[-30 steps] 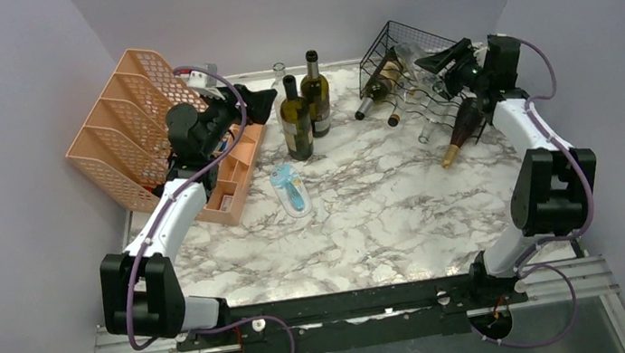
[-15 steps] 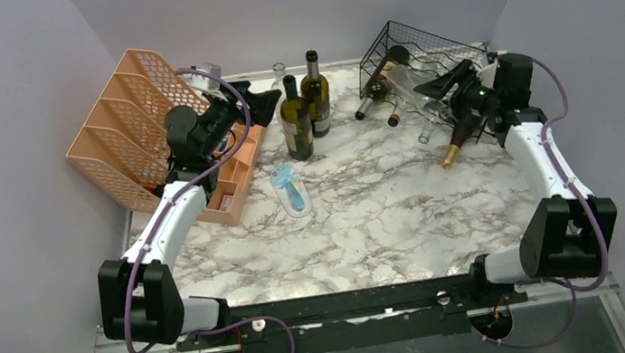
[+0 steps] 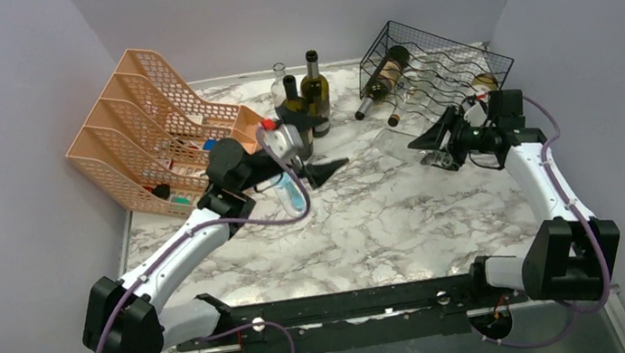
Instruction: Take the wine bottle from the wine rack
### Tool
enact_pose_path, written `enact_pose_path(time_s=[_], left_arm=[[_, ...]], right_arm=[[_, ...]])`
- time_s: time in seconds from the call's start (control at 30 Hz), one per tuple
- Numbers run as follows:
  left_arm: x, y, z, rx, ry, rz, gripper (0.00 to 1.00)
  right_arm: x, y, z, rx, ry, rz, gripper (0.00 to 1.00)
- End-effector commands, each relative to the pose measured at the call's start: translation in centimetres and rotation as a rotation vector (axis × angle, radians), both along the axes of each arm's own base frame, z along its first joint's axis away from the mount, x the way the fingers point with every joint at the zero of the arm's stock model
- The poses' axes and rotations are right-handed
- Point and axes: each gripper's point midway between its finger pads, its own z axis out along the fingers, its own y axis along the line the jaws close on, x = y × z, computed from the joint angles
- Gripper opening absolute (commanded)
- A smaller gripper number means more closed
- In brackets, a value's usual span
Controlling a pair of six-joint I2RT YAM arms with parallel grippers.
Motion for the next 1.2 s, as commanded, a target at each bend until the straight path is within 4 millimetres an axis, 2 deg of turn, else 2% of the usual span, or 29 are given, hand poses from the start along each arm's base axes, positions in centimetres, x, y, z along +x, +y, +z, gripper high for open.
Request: enact_pose_path(time_s=[0.0,0.13,0.23,0.57,0.77,0.87,1.0,1.17], left_arm=[[-5.9,-2.9,-3.2,0.128,-0.272,-0.201,0.99],[-7.2,-5.1,-7.9,0.275,-0.246,-0.279,0.99],[-7.5,-6.4,-10.3,0.359,-0.214,-0.317,0.99],[-7.7,-8.1,-13.7,0.427,-0.148,-0.332,0.99],[-7.7,-10.4,-16.4,0.502,-0.124,-0.271,0.99],[-7.3,-10.8,-17.3,0.520,-0.114,-0.237,0.99],[-6.5,-10.9,-18.1,0.545,-0.094,-0.202,0.99],[-7.6,-11.4,-18.9,0.550,-0.077,-0.261,0.96]], right_arm=[[-2.9,1.1,0.4,-0.020,-0.049,0.118,0.37],[-4.2,1.6,-0.1,-0.038,-0.057,0.148,0.36],[-5.1,2.3,-0.4,-0.042,-0.055,0.182,0.36],[-7.4,5.5,-2.6,-0.109,-0.027,0.333,0.35],[-8.3,7.6,-4.0,-0.112,0.003,0.392,0.35],[-8.8,8.6,-4.4,-0.127,0.011,0.434,0.35],[-9.2,9.1,-4.6,-0.148,0.011,0.459,0.34],[-9.8,9.7,-4.9,-0.167,0.008,0.489,0.34]])
